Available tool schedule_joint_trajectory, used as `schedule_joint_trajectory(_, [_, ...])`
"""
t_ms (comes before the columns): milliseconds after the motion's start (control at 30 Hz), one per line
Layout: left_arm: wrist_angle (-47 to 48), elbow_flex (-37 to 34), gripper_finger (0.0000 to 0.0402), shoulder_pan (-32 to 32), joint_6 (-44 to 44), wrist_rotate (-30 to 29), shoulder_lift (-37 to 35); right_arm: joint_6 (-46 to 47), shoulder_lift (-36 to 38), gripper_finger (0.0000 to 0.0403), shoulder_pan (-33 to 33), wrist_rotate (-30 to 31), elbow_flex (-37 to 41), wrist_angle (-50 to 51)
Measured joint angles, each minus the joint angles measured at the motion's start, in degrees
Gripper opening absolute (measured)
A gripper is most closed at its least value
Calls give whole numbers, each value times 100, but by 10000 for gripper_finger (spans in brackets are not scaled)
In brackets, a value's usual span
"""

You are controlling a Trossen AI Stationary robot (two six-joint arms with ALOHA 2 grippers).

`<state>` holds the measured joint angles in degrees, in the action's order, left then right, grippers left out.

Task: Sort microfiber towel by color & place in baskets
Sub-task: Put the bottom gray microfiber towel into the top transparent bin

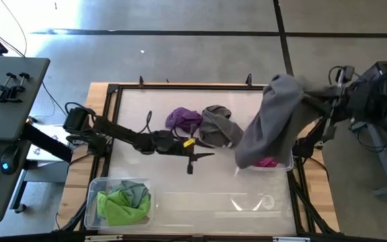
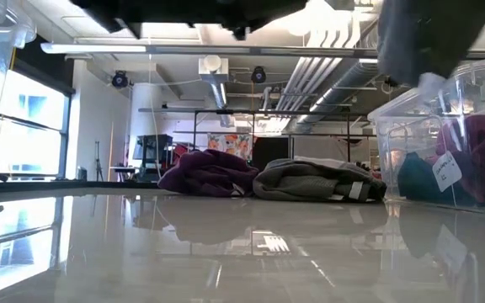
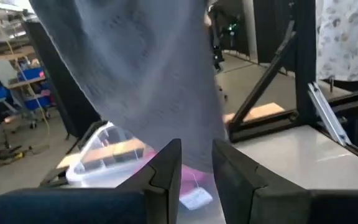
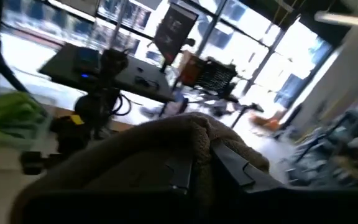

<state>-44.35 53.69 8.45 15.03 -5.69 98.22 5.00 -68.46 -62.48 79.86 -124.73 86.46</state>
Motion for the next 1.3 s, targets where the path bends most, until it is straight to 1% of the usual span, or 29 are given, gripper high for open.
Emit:
schedule_joint_trajectory(67, [70, 114, 71, -34, 9, 118, 104, -290, -17, 23, 20, 94, -36, -91])
schedule_joint_trajectory(133, [111, 158, 66, -35, 15, 186, 186, -690, 17, 23, 20, 237, -287, -293])
schedule_joint_trajectory(200, [129, 160, 63, -11, 15, 211, 211, -1258, 34, 23, 20, 398, -603, -578])
schedule_joint_trajectory(300, [212, 162, 60, 57, 9, 221, 201, -2134, 45, 23, 22, 485, -1042, -1137])
schedule_joint_trajectory(367, [283, 160, 60, 123, 8, 219, 203, -2758, 228, 23, 23, 514, -915, -1590])
schedule_joint_trajectory(433, [329, 160, 60, 200, 12, 220, 203, -3056, 365, 23, 20, 530, -817, -1668])
schedule_joint_trajectory(533, [453, 160, 60, 290, 11, 213, 201, -2712, 516, 23, 20, 517, -830, -1261])
schedule_joint_trajectory(600, [571, 158, 60, 343, 4, 200, 203, -2257, 593, 23, 25, 295, -843, -812])
schedule_joint_trajectory(667, [650, 158, 60, 379, -101, 200, 203, -1605, 609, 23, 25, -128, -843, -333])
schedule_joint_trajectory(767, [811, 158, 60, 412, -220, 194, 203, -371, 605, 23, 114, -1117, -854, 404])
schedule_joint_trajectory(800, [827, 158, 60, 417, -238, 192, 203, -101, 632, 23, 217, -1425, -817, 348])
schedule_joint_trajectory(833, [835, 158, 60, 426, -268, 185, 203, -41, 655, 23, 323, -1700, -763, 332])
schedule_joint_trajectory(867, [841, 158, 60, 433, -292, 179, 203, 7, 659, 23, 436, -1920, -747, 352])
schedule_joint_trajectory(933, [845, 158, 60, 434, -342, 181, 203, 341, 642, 23, 715, -2161, -754, 349])
schedule_joint_trajectory(1033, [856, 158, 60, 450, -389, 181, 203, 769, 613, 23, 1162, -2924, -752, 358])
schedule_joint_trajectory(1133, [912, 158, 60, 452, -392, 181, 203, 918, 589, 23, 1572, -3218, -530, 352])
schedule_joint_trajectory(1300, [930, 158, 60, 452, -400, 181, 203, 1203, 729, 23, 2139, -3688, 237, 357])
